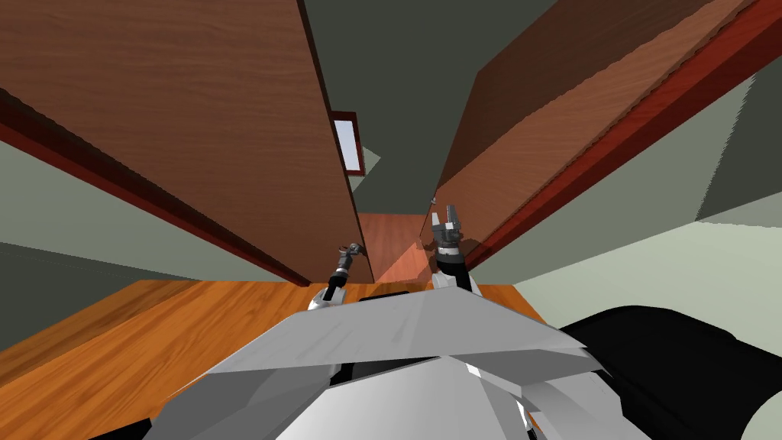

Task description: Push the door open

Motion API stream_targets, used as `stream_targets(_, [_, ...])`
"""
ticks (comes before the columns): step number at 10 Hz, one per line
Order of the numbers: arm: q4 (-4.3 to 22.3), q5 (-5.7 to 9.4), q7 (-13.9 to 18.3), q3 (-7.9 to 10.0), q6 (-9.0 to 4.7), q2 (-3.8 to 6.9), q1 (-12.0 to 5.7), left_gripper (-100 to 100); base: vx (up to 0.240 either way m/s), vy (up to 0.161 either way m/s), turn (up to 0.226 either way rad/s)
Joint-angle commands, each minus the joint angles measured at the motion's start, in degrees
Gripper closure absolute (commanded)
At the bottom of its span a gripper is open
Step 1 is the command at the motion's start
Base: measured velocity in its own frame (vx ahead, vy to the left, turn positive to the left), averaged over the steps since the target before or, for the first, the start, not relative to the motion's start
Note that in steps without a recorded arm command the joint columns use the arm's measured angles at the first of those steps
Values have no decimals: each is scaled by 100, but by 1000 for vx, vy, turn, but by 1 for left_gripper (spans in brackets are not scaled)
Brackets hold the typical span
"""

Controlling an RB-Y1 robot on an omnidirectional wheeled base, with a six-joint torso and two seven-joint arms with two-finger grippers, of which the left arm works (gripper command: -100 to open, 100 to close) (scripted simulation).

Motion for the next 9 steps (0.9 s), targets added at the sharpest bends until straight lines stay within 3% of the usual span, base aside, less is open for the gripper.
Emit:
stream_targets(1, [-27, 45, -39, 83, 7, 14, -13, 100, 177, -76, 47])
stream_targets(9, [32, 277, -243, 498, 26, 43, -2, 100, 183, -64, 39])
